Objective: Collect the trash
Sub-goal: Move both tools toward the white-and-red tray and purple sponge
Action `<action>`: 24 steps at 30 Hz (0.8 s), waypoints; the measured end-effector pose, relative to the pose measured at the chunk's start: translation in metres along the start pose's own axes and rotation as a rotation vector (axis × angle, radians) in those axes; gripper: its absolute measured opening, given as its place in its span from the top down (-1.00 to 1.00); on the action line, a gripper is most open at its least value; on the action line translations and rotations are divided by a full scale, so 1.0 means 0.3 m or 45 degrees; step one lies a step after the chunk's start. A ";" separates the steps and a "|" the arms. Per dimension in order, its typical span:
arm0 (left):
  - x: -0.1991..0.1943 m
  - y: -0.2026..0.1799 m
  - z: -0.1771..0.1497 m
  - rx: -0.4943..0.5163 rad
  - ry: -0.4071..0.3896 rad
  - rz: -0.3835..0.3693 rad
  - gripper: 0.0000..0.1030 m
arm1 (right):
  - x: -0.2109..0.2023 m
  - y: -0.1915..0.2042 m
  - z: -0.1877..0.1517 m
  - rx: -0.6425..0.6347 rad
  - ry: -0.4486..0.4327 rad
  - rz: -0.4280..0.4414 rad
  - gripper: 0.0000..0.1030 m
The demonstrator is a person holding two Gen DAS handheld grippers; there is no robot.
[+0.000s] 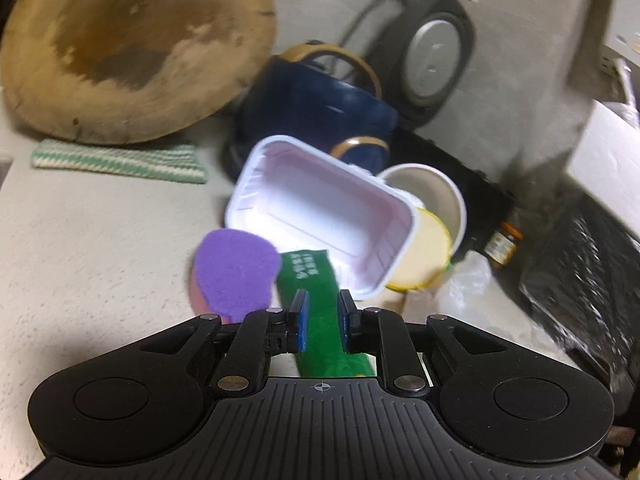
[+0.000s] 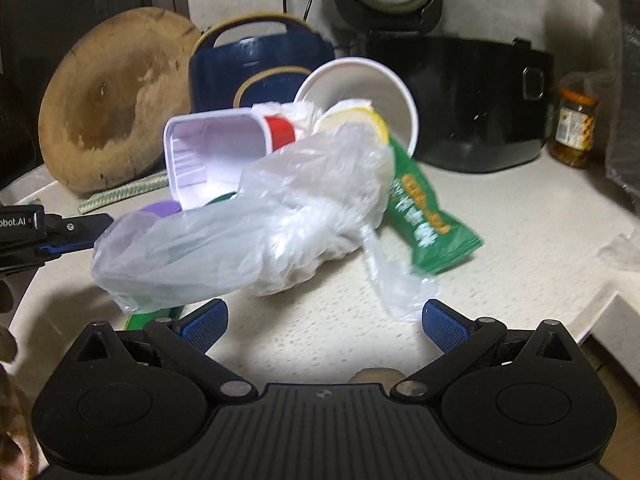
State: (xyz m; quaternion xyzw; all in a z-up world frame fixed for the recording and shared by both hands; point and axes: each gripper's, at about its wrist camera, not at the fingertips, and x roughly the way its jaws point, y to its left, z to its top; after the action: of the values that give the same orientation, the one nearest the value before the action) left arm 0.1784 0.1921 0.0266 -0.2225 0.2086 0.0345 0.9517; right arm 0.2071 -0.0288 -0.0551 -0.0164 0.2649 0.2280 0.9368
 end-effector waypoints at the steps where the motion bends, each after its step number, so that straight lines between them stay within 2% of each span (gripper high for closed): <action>1: -0.008 0.004 0.000 -0.002 -0.029 0.002 0.65 | 0.004 0.004 -0.002 0.003 0.005 0.008 -1.00; 3: -0.027 0.021 0.008 -0.040 -0.103 0.084 0.65 | 0.013 0.007 -0.007 0.011 0.035 0.032 -1.00; 5: -0.036 0.049 0.022 -0.128 -0.138 0.217 0.65 | 0.024 0.003 -0.013 0.033 0.088 0.072 -1.00; 6: -0.036 0.066 0.026 -0.175 -0.150 0.254 0.65 | 0.029 0.000 -0.015 0.050 0.111 0.093 -1.00; 8: -0.044 0.097 0.021 -0.250 -0.205 0.227 0.65 | 0.028 -0.003 -0.019 0.054 0.109 0.100 -1.00; 12: -0.056 0.104 0.020 -0.250 -0.238 0.105 0.65 | 0.033 -0.001 -0.020 0.021 0.123 0.103 -1.00; 17: -0.030 0.100 0.031 -0.239 -0.163 0.136 0.65 | 0.054 0.036 -0.007 -0.131 0.226 0.046 -1.00; 19: -0.038 0.097 0.029 -0.216 -0.187 0.109 0.65 | 0.068 0.069 0.000 -0.271 0.285 0.034 -1.00; 21: -0.056 0.090 0.026 -0.182 -0.238 0.097 0.65 | 0.062 0.087 0.022 -0.277 0.354 0.052 -0.92; 22: -0.065 0.088 0.026 -0.175 -0.265 0.116 0.65 | 0.046 0.106 0.029 -0.298 0.342 0.066 -0.75; 24: -0.080 0.097 0.025 -0.202 -0.292 0.170 0.65 | -0.004 0.160 0.049 -0.351 0.292 0.118 -0.73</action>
State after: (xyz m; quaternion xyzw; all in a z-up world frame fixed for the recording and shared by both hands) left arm 0.1548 0.2222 0.0308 -0.2774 0.1094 0.1394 0.9443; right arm 0.1924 0.0159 -0.0374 -0.1582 0.3368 0.3017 0.8778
